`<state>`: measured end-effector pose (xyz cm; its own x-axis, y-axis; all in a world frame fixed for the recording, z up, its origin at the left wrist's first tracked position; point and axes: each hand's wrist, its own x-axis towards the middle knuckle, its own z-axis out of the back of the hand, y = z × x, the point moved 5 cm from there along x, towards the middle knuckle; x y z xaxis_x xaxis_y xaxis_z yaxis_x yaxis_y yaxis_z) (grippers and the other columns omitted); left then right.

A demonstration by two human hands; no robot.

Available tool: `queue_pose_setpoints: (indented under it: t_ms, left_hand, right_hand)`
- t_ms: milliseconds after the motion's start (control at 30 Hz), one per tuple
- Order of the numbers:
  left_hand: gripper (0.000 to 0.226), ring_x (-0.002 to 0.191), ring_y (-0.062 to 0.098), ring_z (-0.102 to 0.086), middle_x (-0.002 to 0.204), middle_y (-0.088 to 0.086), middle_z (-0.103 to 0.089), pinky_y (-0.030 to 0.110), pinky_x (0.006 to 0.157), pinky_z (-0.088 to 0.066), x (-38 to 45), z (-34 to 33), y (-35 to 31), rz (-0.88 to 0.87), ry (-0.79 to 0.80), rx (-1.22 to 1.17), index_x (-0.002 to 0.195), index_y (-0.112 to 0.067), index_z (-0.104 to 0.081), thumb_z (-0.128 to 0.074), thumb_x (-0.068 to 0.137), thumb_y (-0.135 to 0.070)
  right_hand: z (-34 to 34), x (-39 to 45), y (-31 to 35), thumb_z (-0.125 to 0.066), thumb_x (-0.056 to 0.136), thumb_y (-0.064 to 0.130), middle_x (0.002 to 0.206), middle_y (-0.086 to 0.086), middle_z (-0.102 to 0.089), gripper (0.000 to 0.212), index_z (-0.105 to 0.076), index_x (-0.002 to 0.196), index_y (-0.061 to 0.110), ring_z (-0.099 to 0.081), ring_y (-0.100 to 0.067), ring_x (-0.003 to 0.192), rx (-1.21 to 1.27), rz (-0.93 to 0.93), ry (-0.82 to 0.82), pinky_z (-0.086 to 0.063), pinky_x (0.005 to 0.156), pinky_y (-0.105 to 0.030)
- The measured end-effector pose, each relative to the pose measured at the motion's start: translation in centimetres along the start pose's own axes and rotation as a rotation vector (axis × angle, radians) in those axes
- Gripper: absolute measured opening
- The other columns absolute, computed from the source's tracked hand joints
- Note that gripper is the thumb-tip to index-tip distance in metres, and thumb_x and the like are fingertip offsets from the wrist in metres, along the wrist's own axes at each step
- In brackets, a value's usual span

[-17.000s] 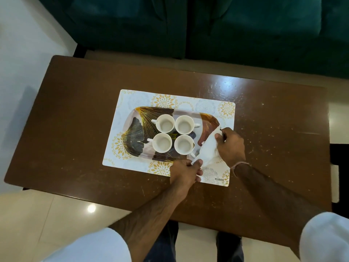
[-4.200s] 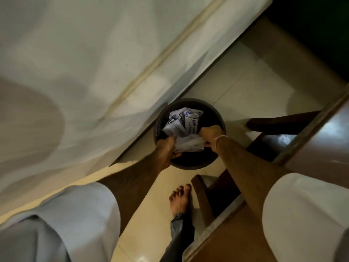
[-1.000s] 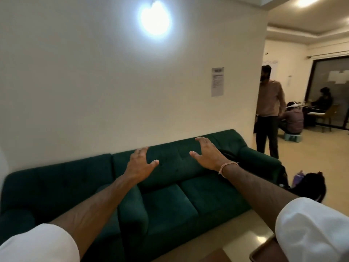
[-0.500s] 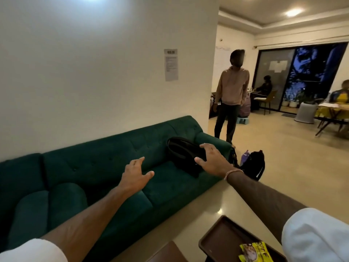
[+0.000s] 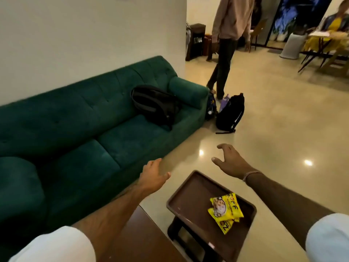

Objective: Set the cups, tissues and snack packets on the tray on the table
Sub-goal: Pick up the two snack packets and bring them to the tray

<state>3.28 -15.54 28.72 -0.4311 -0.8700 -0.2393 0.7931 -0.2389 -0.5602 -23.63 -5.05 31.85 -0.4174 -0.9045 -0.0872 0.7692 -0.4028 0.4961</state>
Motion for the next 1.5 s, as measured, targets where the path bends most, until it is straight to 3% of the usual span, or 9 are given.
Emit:
queue_pose_setpoints:
  t_ms: [533, 633, 800, 900, 1000, 1067, 1300, 1367, 1500]
  left_hand:
    - [0.080, 0.138, 0.028, -0.044, 0.152, 0.012, -0.043, 0.035, 0.109, -0.040, 9.9, -31.7, 1.4, 0.099, 0.390, -0.056, 0.152, -0.016, -0.034, -0.069, 0.086, -0.045]
    - [0.078, 0.129, 0.029, -0.053, 0.144, 0.011, -0.054, 0.033, 0.101, -0.045, 10.4, -36.6, 2.5, 0.195, 0.452, -0.132, 0.148, -0.014, -0.040, -0.070, 0.084, -0.048]
    - [0.055, 0.097, 0.030, -0.070, 0.111, 0.012, -0.071, 0.041, 0.082, -0.058, 10.1, -43.0, 3.4, 0.379, 0.476, -0.287, 0.121, -0.011, -0.058, -0.067, 0.084, -0.051]
    - [0.062, 0.073, 0.026, -0.071, 0.099, 0.017, -0.073, 0.035, 0.063, -0.057, 9.9, -45.1, 3.1, 0.499, 0.435, -0.479, 0.123, -0.004, -0.054, -0.070, 0.084, -0.049]
    - [0.054, 0.069, 0.023, -0.069, 0.099, 0.015, -0.073, 0.036, 0.067, -0.057, 9.4, -46.1, 3.2, 0.581, 0.388, -0.654, 0.118, -0.010, -0.050, -0.077, 0.082, -0.041]
    - [0.042, 0.064, 0.018, -0.069, 0.090, 0.009, -0.075, 0.032, 0.065, -0.057, 9.1, -46.4, 3.2, 0.596, 0.398, -0.779, 0.112, -0.005, -0.061, -0.077, 0.083, -0.031]
    - [0.036, 0.098, 0.028, -0.071, 0.111, 0.013, -0.075, 0.042, 0.079, -0.058, 8.6, -45.2, 2.9, 0.679, 0.437, -1.069, 0.113, -0.009, -0.070, -0.077, 0.078, -0.010]
    - [0.038, 0.106, 0.031, -0.070, 0.114, 0.012, -0.074, 0.047, 0.087, -0.057, 8.5, -44.0, 2.5, 0.654, 0.459, -1.136, 0.118, -0.012, -0.069, -0.075, 0.080, -0.015]
    - [0.040, 0.113, 0.035, -0.067, 0.119, 0.015, -0.072, 0.054, 0.100, -0.050, 8.5, -40.5, 1.8, 0.568, 0.506, -1.257, 0.124, -0.011, -0.068, -0.067, 0.088, -0.028]
  right_hand:
    - [-19.0, 1.3, -25.8, -0.064, 0.092, 0.036, 0.137, -0.022, -0.052, 0.062, -0.038, 0.138, 0.003, -0.051, -0.039, 0.125, 0.100, -0.429, 0.286, -0.043, 0.100, -0.038]
    - [-21.9, 0.8, -28.5, -0.066, 0.089, 0.040, 0.130, -0.018, -0.060, 0.062, -0.045, 0.135, 0.003, -0.057, -0.035, 0.121, 0.153, -0.492, 0.294, -0.044, 0.097, -0.033]
    - [-25.3, 0.7, -31.4, -0.066, 0.085, 0.053, 0.130, -0.019, -0.060, 0.071, -0.052, 0.132, 0.002, -0.056, -0.035, 0.122, 0.229, -0.551, 0.273, -0.045, 0.103, -0.044]
    - [-26.4, 0.6, -32.1, -0.069, 0.082, 0.055, 0.122, -0.014, -0.066, 0.065, -0.054, 0.123, 0.007, -0.061, -0.034, 0.116, 0.279, -0.592, 0.201, -0.049, 0.098, -0.043]
    - [-27.5, 0.2, -32.5, -0.071, 0.081, 0.053, 0.118, -0.007, -0.070, 0.056, -0.059, 0.120, 0.014, -0.064, -0.029, 0.110, 0.395, -0.598, 0.160, -0.050, 0.098, -0.042]
    - [-28.1, 0.0, -32.8, -0.074, 0.080, 0.050, 0.116, -0.003, -0.072, 0.052, -0.062, 0.119, 0.018, -0.066, -0.024, 0.108, 0.490, -0.603, 0.134, -0.051, 0.098, -0.038]
    - [-28.7, -0.3, -32.4, -0.080, 0.079, 0.026, 0.110, -0.006, -0.075, 0.040, -0.067, 0.116, 0.017, -0.074, -0.022, 0.097, 0.918, -0.589, 0.142, -0.058, 0.089, -0.043]
    - [-27.9, 0.2, -31.4, -0.081, 0.075, 0.025, 0.111, -0.009, -0.075, 0.044, -0.067, 0.115, 0.014, -0.074, -0.021, 0.094, 0.978, -0.553, 0.153, -0.060, 0.083, -0.038]
    - [-25.9, 1.3, -28.7, -0.078, 0.076, 0.018, 0.110, -0.014, -0.074, 0.045, -0.065, 0.118, 0.008, -0.073, -0.031, 0.098, 1.051, -0.494, 0.218, -0.059, 0.087, -0.045]
